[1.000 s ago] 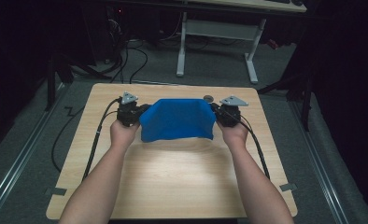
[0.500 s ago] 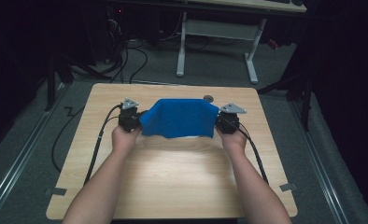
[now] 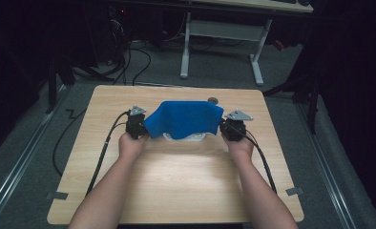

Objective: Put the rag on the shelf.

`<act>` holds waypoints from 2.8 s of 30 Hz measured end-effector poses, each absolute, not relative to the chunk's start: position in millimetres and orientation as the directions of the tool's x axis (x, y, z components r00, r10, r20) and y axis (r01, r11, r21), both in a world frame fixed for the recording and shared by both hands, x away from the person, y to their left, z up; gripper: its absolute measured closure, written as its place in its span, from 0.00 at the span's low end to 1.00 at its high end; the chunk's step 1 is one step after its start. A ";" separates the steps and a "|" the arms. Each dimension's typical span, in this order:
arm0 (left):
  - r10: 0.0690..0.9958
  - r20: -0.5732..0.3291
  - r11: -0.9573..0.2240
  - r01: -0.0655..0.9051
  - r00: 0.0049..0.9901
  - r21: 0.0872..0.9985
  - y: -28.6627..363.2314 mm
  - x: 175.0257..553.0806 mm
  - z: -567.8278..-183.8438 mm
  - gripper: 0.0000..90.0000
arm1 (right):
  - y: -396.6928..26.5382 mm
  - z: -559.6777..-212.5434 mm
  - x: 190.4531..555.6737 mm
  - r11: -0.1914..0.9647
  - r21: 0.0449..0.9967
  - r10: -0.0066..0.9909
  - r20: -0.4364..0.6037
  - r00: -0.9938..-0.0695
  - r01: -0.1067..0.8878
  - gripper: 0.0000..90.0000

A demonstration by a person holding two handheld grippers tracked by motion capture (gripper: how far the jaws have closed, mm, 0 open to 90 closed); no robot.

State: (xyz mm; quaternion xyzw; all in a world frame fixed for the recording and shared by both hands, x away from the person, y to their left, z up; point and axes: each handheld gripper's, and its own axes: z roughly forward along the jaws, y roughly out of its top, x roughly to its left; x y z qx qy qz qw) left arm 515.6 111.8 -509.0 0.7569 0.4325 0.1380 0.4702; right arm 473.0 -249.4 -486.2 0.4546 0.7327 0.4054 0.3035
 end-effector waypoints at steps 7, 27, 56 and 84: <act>0.782 -0.218 -0.170 0.536 0.584 0.827 113.0 514.9 -513.6 0.96 | -249.2 -489.8 471.1 0.259 0.872 0.912 -0.078 -0.403 0.416 0.98; 0.830 -0.177 -0.143 0.509 0.529 0.849 134.7 507.7 -494.2 0.66 | -256.4 -480.6 467.6 0.242 0.882 0.927 -0.086 -0.366 0.405 0.75; 0.872 -0.141 -0.120 0.484 0.469 0.867 170.1 474.0 -482.1 0.57 | -282.7 -460.6 448.8 0.224 0.878 0.941 -0.081 -0.329 0.423 0.60; 0.785 -0.168 -0.188 0.487 0.596 0.853 162.2 352.6 -505.9 0.47 | -254.7 -476.2 339.8 0.340 0.871 0.866 -0.143 -0.479 0.355 0.47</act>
